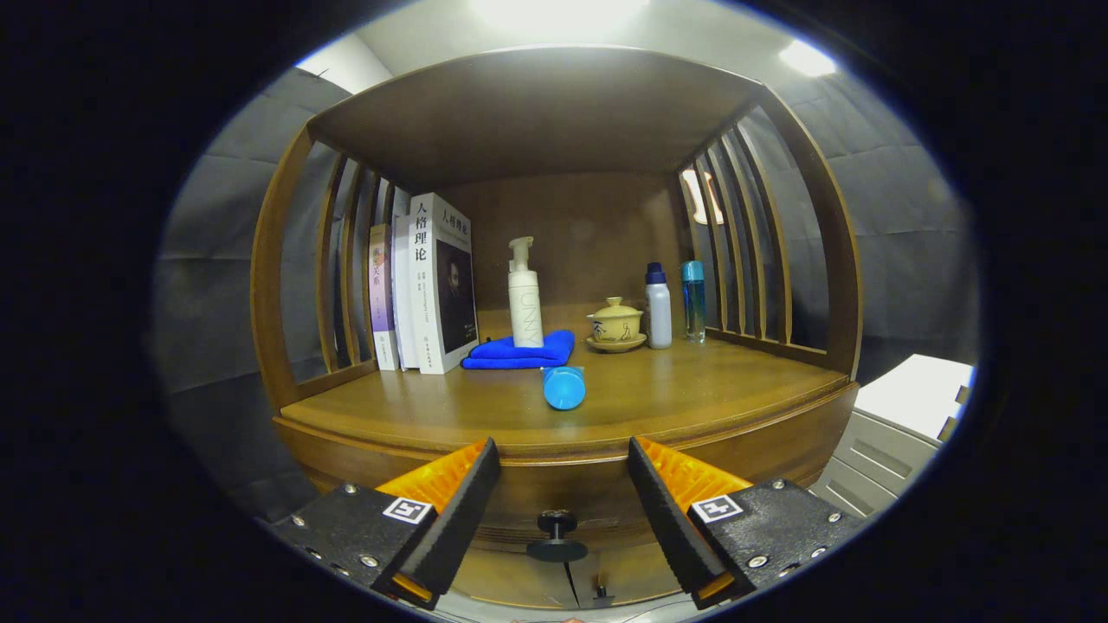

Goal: Pull open the drawer, take out the items inside it, and place them on the countertop above the cabinet.

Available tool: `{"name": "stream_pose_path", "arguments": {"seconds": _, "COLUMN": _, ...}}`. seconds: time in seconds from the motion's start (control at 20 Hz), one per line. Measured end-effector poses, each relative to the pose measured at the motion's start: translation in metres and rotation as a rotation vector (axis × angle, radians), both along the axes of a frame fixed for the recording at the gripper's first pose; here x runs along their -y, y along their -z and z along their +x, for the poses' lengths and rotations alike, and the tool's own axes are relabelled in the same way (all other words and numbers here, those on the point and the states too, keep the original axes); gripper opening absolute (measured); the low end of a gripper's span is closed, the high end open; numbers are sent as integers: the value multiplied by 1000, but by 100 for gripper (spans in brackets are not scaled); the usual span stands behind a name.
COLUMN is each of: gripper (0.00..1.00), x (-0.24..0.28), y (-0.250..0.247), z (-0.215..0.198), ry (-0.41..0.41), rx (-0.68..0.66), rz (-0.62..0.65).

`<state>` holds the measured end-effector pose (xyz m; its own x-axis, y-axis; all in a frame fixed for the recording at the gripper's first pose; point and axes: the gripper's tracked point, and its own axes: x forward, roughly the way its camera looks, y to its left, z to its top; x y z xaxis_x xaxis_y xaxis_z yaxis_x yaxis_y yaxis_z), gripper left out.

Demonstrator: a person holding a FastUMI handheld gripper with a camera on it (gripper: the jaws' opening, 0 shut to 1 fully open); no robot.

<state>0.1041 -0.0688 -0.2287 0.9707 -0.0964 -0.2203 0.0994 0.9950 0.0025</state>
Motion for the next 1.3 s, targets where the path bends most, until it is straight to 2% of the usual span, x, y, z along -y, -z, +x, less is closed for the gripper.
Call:
{"name": "stream_pose_path", "arguments": {"seconds": 0.15, "gripper": 94, "x": 10, "y": -39, "z": -17, "ry": -22, "rx": 26, "rz": -57}}
{"name": "stream_pose_path", "arguments": {"seconds": 0.35, "gripper": 93, "x": 13, "y": -110, "z": -51, "ry": -86, "rx": 19, "rz": -62}}
{"name": "stream_pose_path", "arguments": {"seconds": 0.5, "gripper": 93, "x": 20, "y": -174, "z": -64, "ry": -65, "rx": 70, "rz": -96}}
{"name": "stream_pose_path", "arguments": {"seconds": 0.7, "gripper": 93, "x": 13, "y": -232, "z": -79, "ry": -58, "rx": 125, "rz": -50}}
{"name": "stream_pose_path", "arguments": {"seconds": 0.9, "gripper": 93, "x": 18, "y": -244, "z": -93, "ry": -52, "rx": 153, "rz": -101}}
{"name": "stream_pose_path", "arguments": {"seconds": 1.1, "gripper": 93, "x": 9, "y": -233, "z": -95, "ry": -68, "rx": 131, "rz": -46}}
{"name": "stream_pose_path", "arguments": {"seconds": 1.3, "gripper": 94, "x": 27, "y": -217, "z": -88, "ry": -9, "rx": 90, "rz": -81}}
